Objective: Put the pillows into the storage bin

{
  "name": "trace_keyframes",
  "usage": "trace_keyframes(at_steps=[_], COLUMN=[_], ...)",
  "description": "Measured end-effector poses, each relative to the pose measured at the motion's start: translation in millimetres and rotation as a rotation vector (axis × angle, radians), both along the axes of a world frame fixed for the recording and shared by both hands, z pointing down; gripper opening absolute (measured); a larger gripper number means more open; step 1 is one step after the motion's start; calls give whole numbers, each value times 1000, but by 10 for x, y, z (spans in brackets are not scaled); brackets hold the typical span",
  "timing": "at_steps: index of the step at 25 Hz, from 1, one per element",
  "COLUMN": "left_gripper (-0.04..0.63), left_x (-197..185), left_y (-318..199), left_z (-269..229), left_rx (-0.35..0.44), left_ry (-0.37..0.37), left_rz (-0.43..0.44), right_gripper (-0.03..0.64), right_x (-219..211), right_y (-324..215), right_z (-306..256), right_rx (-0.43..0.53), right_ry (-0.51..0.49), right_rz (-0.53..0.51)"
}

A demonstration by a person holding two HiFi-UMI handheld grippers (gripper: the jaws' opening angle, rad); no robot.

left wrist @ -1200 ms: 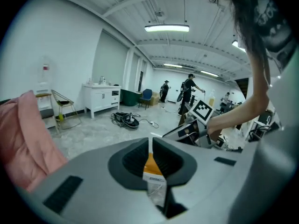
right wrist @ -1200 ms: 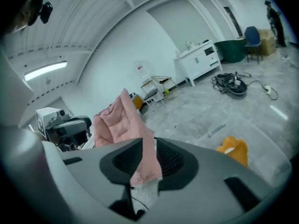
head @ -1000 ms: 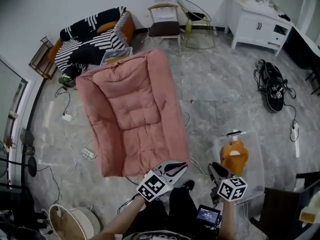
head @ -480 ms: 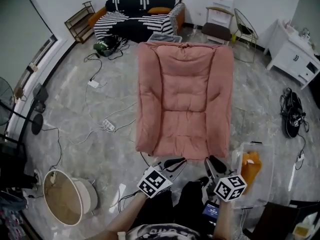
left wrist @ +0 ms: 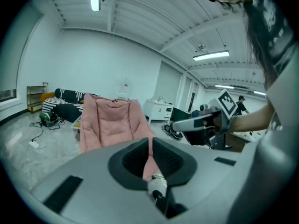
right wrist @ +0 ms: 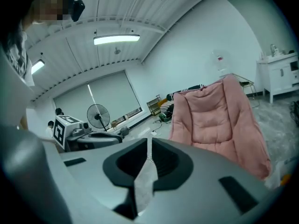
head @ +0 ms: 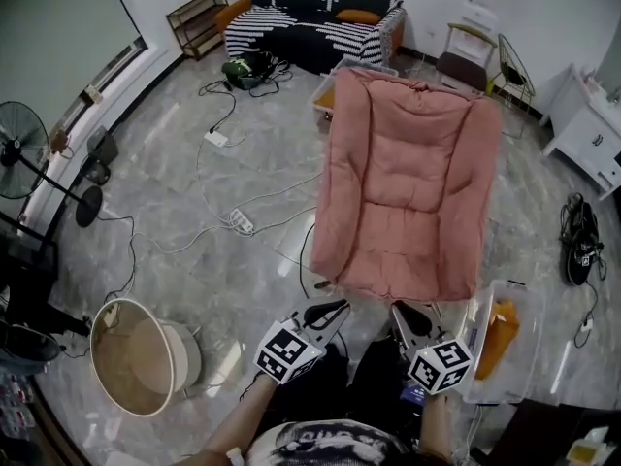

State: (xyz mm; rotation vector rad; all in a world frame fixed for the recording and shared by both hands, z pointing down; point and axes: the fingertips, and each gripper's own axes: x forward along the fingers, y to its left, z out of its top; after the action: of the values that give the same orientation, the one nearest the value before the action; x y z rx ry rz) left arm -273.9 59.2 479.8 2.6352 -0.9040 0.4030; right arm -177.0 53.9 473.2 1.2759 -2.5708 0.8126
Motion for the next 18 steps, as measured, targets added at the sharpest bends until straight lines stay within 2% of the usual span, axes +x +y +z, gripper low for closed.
trace_keyframes(at_steps=[3, 11, 14, 18], left_gripper=[32, 32, 32, 32], left_x=[-156, -360, -421, -415], left_y=[49, 105, 84, 13], left_z=[-61, -199, -178, -234], left_rx=[19, 49, 46, 57], left_ry=[0, -1, -16, -1], left_rz=[-30, -101, -138, -173], right_gripper=[2, 0, -2, -2], right_x=[-163, -423, -443, -393], right_y=[50, 12, -41, -121], right_z=[-79, -205, -228, -250], right_rx=[23, 54, 81, 121], right_ry=[15, 40, 86, 165], right_rz=[-39, -150, -184, -217])
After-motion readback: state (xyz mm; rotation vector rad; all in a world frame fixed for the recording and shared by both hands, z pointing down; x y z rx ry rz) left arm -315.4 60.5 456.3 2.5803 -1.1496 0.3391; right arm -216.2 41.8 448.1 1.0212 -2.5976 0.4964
